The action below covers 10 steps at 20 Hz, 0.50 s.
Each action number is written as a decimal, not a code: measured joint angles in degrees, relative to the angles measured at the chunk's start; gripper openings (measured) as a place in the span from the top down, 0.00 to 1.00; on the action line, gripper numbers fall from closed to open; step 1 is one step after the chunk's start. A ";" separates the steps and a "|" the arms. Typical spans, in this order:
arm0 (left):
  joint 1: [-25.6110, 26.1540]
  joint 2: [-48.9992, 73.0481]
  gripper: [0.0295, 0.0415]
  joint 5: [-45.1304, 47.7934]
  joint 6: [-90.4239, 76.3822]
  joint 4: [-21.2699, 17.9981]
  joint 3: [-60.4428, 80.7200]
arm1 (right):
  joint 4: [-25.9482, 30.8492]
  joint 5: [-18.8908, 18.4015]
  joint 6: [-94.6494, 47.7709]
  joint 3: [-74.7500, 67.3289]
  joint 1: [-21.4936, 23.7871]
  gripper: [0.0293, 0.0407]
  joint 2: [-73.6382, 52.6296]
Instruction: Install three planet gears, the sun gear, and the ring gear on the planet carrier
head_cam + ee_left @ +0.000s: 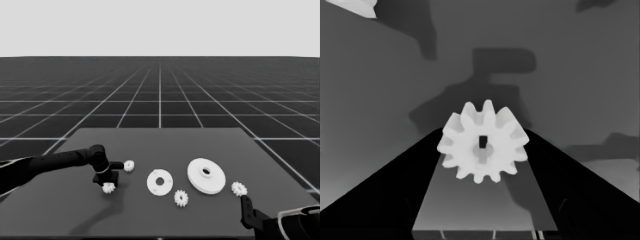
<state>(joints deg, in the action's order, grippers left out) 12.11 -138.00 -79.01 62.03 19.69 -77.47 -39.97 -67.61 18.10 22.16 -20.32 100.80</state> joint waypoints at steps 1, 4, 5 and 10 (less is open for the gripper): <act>0.03 -0.01 0.86 0.02 -0.01 0.02 -0.03 | 0.00 0.00 0.00 0.00 0.00 0.19 0.00; 0.12 -0.06 0.86 0.06 0.00 0.08 -0.12 | 0.00 0.00 0.00 0.00 0.00 0.19 0.00; 0.15 -0.07 0.86 0.07 0.00 0.10 -0.14 | 0.00 0.00 0.00 0.00 0.00 0.19 0.00; -23.17 4.29 0.86 -11.19 4.16 -20.40 10.52 | 0.00 0.00 0.00 0.00 0.00 0.19 0.00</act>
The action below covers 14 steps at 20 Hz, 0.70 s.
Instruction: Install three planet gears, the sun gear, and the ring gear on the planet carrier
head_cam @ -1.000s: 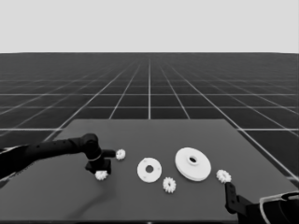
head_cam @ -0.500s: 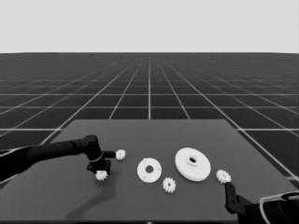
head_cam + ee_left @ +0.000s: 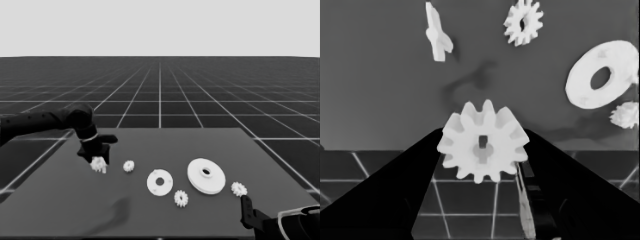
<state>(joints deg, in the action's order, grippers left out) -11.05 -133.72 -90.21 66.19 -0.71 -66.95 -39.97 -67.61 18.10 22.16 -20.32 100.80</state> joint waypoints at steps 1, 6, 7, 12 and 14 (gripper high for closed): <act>-0.82 -0.13 0.86 -0.28 -0.15 -0.75 -0.34 | 0.00 0.00 0.00 0.00 0.00 0.19 0.00; -1.86 -8.40 0.86 -0.27 13.91 -1.90 1.50 | 0.00 0.00 0.00 0.00 0.00 0.19 0.00; -1.89 -18.77 0.86 0.06 20.88 -2.02 0.21 | 0.00 0.00 0.00 0.00 0.00 0.19 0.00; -1.93 -33.28 0.86 0.26 24.05 -2.09 -9.27 | 0.00 0.00 0.00 0.00 0.00 0.19 0.00; -1.93 -33.91 0.86 0.25 24.02 -2.09 -9.96 | 0.00 0.00 0.00 0.00 0.00 0.19 0.00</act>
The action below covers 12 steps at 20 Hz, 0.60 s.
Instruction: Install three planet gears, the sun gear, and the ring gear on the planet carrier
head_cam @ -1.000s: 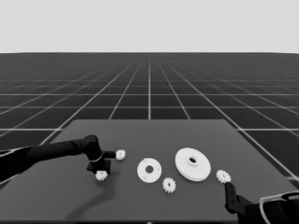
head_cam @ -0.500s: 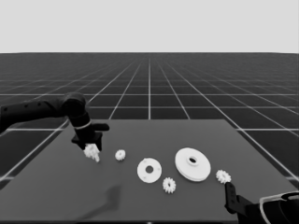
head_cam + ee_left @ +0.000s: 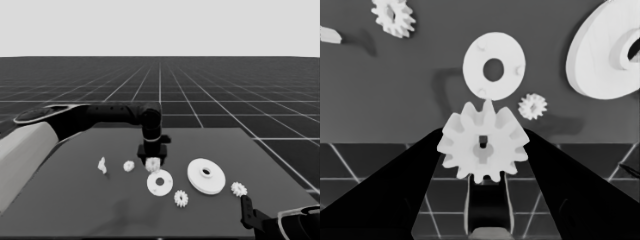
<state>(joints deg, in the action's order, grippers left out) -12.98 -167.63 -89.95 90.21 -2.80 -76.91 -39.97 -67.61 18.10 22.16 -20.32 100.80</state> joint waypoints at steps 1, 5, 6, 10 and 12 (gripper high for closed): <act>0.00 -0.13 0.86 0.00 -0.01 0.00 -0.15 | 0.00 0.00 0.00 0.00 0.00 0.19 0.00; 21.11 -1.05 0.86 0.90 -3.83 21.08 -5.26 | 0.00 0.00 0.00 0.00 0.00 0.19 0.00; 22.19 -1.27 0.86 1.28 -4.58 22.10 -6.34 | 0.00 0.00 0.00 0.00 0.00 0.19 0.00; 23.40 -1.59 0.86 1.84 -5.56 23.32 -7.76 | 0.00 0.00 0.00 0.00 0.00 0.19 0.00; 23.51 -1.62 0.59 1.89 -5.64 23.43 -7.88 | 0.00 0.00 0.00 0.00 0.00 0.19 0.00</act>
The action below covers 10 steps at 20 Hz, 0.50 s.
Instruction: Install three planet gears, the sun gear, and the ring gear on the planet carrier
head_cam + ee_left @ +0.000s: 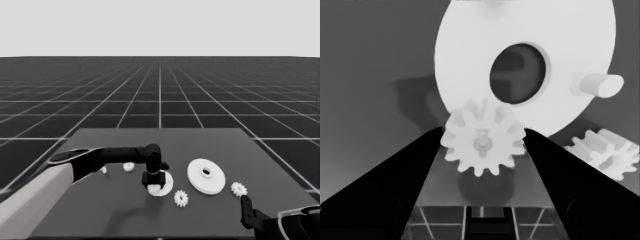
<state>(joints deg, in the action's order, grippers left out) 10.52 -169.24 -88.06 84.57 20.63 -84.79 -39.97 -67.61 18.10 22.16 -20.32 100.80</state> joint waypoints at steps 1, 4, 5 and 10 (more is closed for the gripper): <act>0.02 0.00 0.36 0.01 -0.02 0.02 -0.03 | 0.00 0.00 0.00 0.00 0.00 0.19 0.00; 0.04 -0.01 0.26 0.03 -0.04 0.05 -0.06 | 0.00 0.00 0.00 0.00 0.00 0.19 0.00; 0.04 -0.01 0.26 0.03 -0.04 0.06 -0.06 | 0.00 0.00 0.00 0.00 0.00 0.19 0.00; -6.68 1.57 0.25 -2.74 4.81 -8.33 6.89 | 0.00 0.00 0.00 0.00 0.00 0.19 0.00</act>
<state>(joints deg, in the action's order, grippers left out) 3.84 -167.67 -90.80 89.38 12.30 -77.90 -39.97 -67.61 18.10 22.16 -20.32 100.80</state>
